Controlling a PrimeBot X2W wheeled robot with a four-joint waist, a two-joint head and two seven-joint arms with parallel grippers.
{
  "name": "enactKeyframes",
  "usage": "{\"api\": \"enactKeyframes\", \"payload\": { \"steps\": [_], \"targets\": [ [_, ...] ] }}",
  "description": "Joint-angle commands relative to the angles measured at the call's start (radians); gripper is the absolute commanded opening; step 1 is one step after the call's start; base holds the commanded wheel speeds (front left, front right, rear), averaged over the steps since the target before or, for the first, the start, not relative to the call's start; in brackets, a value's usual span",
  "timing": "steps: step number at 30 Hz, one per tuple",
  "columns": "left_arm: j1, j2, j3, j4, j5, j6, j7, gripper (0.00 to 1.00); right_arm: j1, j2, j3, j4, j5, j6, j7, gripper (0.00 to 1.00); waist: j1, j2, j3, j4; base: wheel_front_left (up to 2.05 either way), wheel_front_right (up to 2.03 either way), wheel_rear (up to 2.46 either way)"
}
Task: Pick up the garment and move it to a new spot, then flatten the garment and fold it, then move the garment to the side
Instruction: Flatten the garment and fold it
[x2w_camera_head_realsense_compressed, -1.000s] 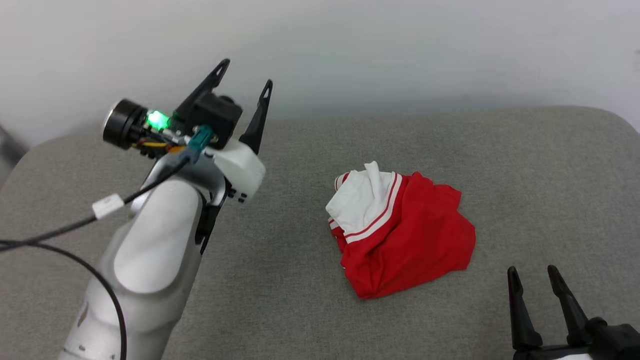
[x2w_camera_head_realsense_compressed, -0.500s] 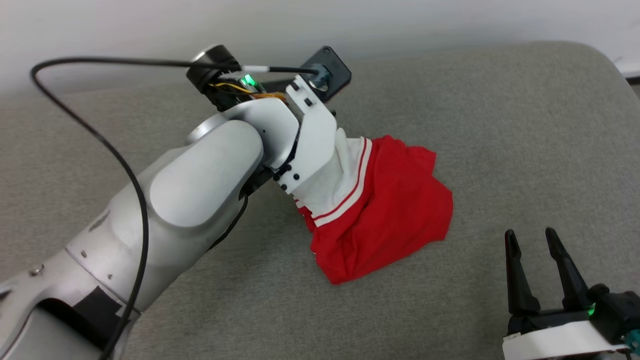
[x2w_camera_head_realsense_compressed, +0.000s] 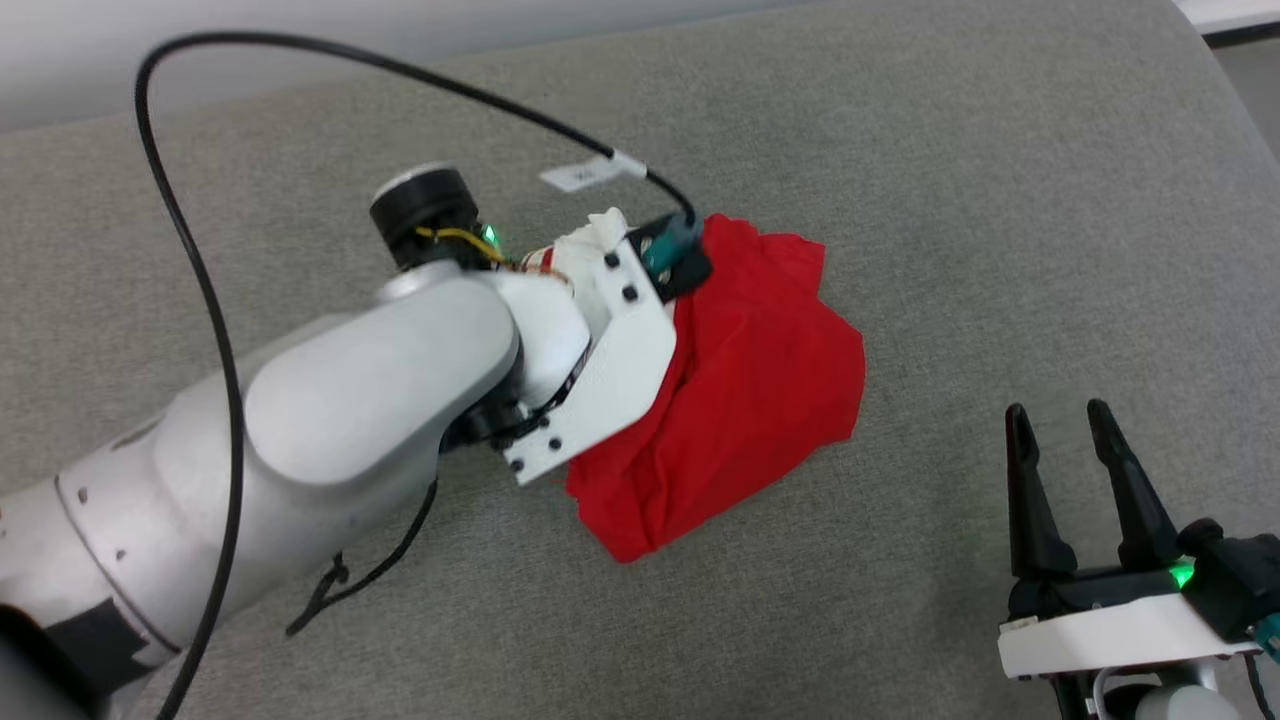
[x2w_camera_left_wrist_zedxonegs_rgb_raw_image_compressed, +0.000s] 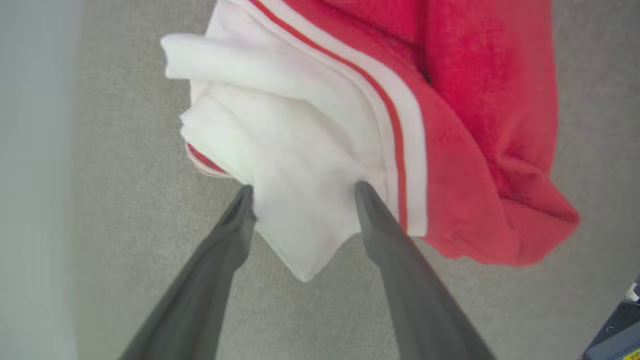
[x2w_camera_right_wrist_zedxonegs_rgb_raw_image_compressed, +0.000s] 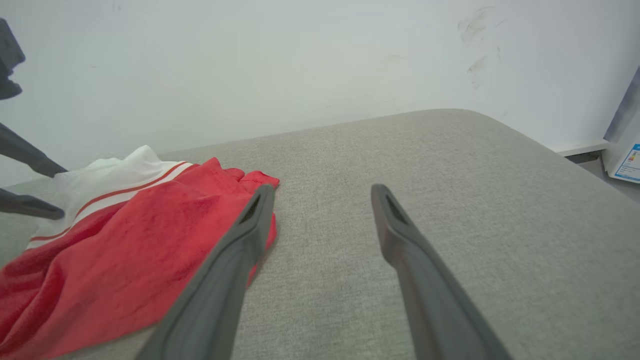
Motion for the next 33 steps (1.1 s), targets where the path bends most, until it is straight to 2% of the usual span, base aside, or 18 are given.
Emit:
{"api": "enactKeyframes", "payload": {
  "steps": [1,7,19,20,21,23,26,30,33],
  "targets": [
    [0.023,0.019,0.002,-0.022,0.006,0.001,0.033,1.0,-0.02,0.001,0.002,-0.003,0.009,0.0,-0.002,1.0,-0.0002,0.0,0.018,-0.014,0.0,0.0,0.0],
    [0.085,0.065,0.001,-0.08,0.024,0.001,0.096,1.0,-0.039,0.001,0.003,-0.004,0.015,0.0,-0.002,1.0,-0.0002,0.0,0.051,-0.029,0.0,0.0,0.0],
    [0.058,0.062,0.001,-0.046,0.081,0.001,-0.009,1.0,-0.055,0.001,0.002,-0.008,0.013,0.0,-0.002,1.0,-0.0002,0.0,0.082,-0.032,0.0,0.0,0.0],
    [0.054,0.061,0.001,-0.043,0.084,0.001,-0.018,0.56,-0.056,0.001,0.002,-0.008,0.013,0.0,-0.002,1.0,-0.0002,0.0,0.083,-0.031,0.0,0.0,0.0],
    [0.049,0.06,0.001,-0.042,0.09,0.001,-0.024,0.0,-0.057,0.001,0.003,-0.008,0.012,0.0,-0.002,1.0,-0.0002,0.0,0.083,-0.031,0.0,0.0,0.0],
    [0.049,0.06,0.001,-0.048,0.094,0.001,-0.024,0.0,-0.057,0.001,0.004,-0.006,0.01,0.0,-0.002,1.0,-0.0002,0.0,0.081,-0.03,0.0,0.0,0.0],
    [0.035,0.063,0.001,-0.038,0.083,0.001,-0.081,0.0,-0.045,0.001,-0.004,-0.003,0.003,0.0,-0.002,1.0,-0.0002,0.0,0.067,-0.018,0.0,0.0,0.0],
    [0.046,0.07,0.001,-0.004,0.058,0.001,-0.208,0.0,-0.015,0.001,-0.008,0.006,-0.012,0.0,-0.002,1.0,-0.0002,0.0,0.022,0.024,0.0,0.0,0.0],
    [0.082,0.104,0.0,0.023,0.037,0.001,-0.307,0.0,0.008,0.001,-0.011,0.011,-0.026,0.0,-0.002,1.0,-0.0002,0.0,-0.026,0.063,0.0,0.0,0.0]
  ]
}}
